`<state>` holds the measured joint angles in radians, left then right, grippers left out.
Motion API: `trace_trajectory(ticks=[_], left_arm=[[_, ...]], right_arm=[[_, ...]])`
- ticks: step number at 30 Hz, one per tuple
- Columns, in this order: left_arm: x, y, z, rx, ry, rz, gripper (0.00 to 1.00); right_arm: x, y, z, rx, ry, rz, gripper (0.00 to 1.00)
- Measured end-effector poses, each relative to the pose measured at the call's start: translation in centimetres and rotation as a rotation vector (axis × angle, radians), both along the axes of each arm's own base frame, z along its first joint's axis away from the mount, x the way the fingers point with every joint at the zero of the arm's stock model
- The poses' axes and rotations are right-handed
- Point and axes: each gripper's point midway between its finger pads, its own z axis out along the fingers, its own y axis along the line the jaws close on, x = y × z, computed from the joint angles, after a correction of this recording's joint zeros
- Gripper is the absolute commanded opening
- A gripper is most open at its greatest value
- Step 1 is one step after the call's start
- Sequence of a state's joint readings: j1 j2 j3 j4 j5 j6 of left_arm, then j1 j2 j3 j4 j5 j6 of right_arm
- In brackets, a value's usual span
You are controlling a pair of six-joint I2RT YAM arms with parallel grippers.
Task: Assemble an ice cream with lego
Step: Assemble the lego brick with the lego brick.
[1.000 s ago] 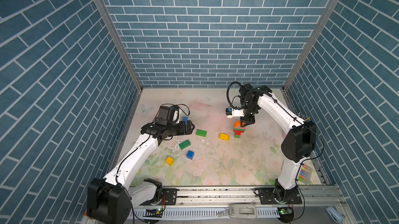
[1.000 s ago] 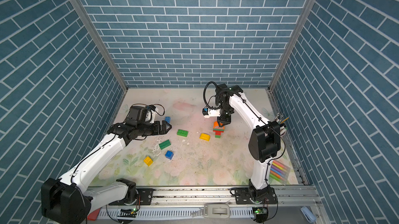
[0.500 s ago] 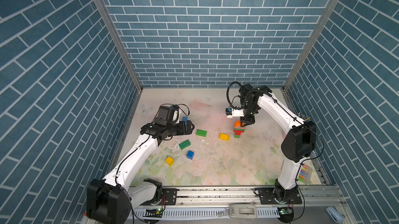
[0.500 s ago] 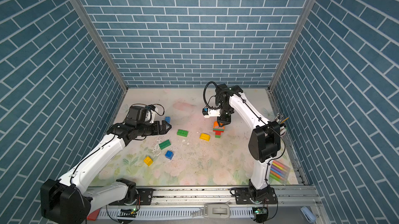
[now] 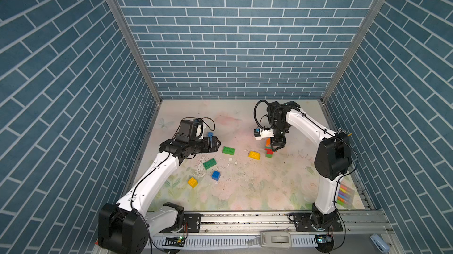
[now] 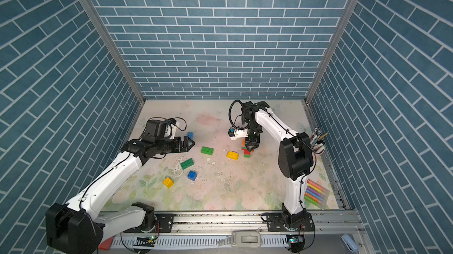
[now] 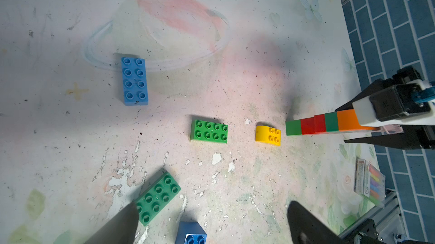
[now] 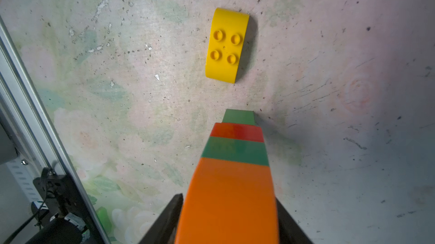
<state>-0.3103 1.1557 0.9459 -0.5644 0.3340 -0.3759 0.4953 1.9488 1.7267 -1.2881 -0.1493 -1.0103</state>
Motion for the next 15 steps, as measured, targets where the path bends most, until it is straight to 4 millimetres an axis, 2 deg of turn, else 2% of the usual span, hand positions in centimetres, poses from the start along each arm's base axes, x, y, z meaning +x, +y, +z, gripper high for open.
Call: trace_trajectory(ticks=[5,9,15], left_arm=[[0.0,0.0,0.0,0.001,-0.001,-0.002,1.00],[0.1,0.0,0.2,0.001,-0.008,-0.004,1.00],[0.1,0.0,0.6,0.006,-0.017,-0.011,0.99]], right_arm=[[0.2,0.1,0.1,0.003,-0.007,-0.017,0.96],[0.4,0.2,0.9,0.020,-0.039,-0.042,0.96],[-0.6,-0.4,4.4,0.084,-0.145,-0.164,0.98]])
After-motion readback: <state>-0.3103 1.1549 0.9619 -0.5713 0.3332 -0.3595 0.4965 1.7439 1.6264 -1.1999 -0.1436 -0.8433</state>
